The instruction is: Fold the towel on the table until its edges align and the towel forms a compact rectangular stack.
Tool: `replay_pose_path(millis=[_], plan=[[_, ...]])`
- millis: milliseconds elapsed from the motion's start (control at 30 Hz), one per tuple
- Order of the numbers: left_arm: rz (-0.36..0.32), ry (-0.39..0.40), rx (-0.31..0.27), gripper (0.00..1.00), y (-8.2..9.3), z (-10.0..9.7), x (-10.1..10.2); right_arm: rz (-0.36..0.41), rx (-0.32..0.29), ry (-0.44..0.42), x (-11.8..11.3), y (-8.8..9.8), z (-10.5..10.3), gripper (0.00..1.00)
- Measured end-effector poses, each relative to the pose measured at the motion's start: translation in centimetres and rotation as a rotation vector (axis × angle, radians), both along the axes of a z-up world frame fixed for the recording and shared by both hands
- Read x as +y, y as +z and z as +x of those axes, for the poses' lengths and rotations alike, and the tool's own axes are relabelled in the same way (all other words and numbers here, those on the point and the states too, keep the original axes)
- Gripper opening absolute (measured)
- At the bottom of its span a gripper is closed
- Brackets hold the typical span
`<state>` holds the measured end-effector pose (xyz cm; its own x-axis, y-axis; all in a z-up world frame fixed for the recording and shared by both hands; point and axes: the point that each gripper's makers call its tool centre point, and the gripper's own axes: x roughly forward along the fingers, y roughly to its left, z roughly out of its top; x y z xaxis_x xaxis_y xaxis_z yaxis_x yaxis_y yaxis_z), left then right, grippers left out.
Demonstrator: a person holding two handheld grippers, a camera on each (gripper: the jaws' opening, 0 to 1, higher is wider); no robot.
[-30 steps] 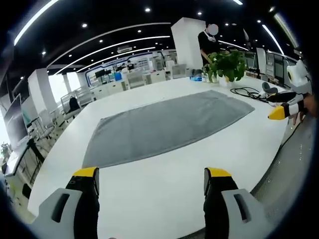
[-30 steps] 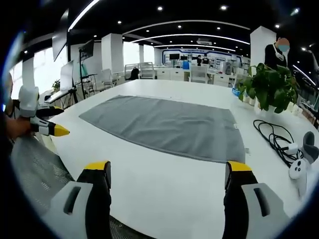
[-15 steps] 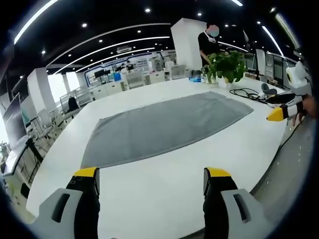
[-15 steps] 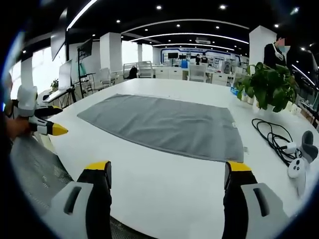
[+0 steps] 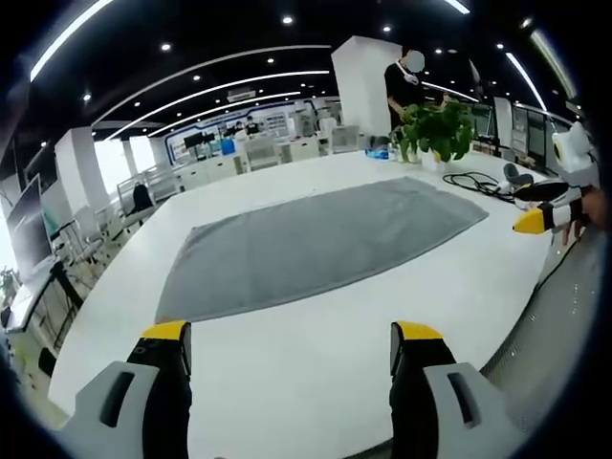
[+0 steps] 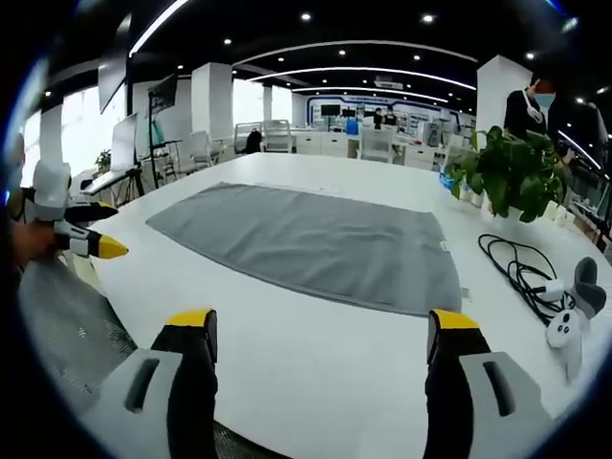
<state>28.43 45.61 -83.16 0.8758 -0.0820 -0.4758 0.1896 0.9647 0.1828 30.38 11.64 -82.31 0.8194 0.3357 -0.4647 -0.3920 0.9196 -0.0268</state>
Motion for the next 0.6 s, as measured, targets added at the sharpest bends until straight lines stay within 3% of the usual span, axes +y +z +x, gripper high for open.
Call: replay_pose_path(millis=[600], plan=[[0.013, 0.002, 0.020, 0.87, -0.49, -0.03, 0.11, -0.006, 0.034, 0.025, 0.56, -0.67, -0.20, 0.91]])
